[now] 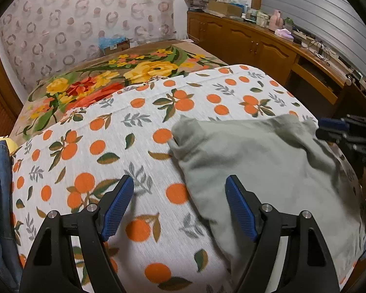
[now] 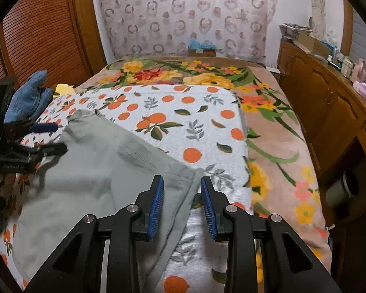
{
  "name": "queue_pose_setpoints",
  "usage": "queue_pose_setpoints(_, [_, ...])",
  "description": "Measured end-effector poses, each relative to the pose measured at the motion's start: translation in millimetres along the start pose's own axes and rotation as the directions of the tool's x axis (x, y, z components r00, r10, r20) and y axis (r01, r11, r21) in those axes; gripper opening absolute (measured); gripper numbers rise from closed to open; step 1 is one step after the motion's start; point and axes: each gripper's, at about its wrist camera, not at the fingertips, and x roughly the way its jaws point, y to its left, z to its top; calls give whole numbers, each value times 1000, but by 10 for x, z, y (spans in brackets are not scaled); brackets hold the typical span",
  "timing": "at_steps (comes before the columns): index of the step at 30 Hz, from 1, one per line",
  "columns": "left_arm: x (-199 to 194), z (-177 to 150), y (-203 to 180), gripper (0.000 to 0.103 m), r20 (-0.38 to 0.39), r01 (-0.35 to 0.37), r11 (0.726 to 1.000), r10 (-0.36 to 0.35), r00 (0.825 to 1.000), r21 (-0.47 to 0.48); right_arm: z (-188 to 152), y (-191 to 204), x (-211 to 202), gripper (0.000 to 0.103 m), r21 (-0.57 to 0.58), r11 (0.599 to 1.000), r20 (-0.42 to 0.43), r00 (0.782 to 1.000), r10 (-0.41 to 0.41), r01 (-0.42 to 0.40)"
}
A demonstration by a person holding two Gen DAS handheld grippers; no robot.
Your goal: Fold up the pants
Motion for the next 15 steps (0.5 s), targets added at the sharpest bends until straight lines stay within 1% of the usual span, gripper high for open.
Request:
queue_pose_setpoints(6, [92, 11, 31, 79, -15, -3, 1000, 3, 1000, -10, 8, -50, 122, 32, -6, 1000, -27, 1000, -12, 12])
queue_pose_setpoints(7, [103, 3, 35, 79, -16, -1, 1000, 1, 1000, -12, 12, -65, 120, 29, -6, 1000, -24, 1000, -11, 11])
queue_pose_setpoints(8, [106, -2, 44, 79, -12, 3, 1000, -3, 1000, -16, 15, -79, 110, 12, -7, 1000, -19, 1000, -12, 12])
queue_pose_setpoints(9, [108, -3, 50, 79, -12, 5, 1000, -5, 1000, -19, 16, -91, 107, 8, -11, 1000, -18, 1000, -17, 17])
queue_pose_setpoints(11, [113, -4, 55, 79, -10, 6, 1000, -7, 1000, -21, 36, -106, 101, 7, 11, 998, -7, 998, -68, 68])
queue_pose_setpoints(13, [112, -17, 58, 80, -3, 8, 1000, -8, 1000, -20, 35, -192, 90, 7, 49, 996, -9, 997, -74, 74])
queue_pose_setpoints(15, [111, -23, 60, 80, 3, 8, 1000, -8, 1000, -19, 28, -190, 82, 7, 44, 995, -8, 996, -87, 87])
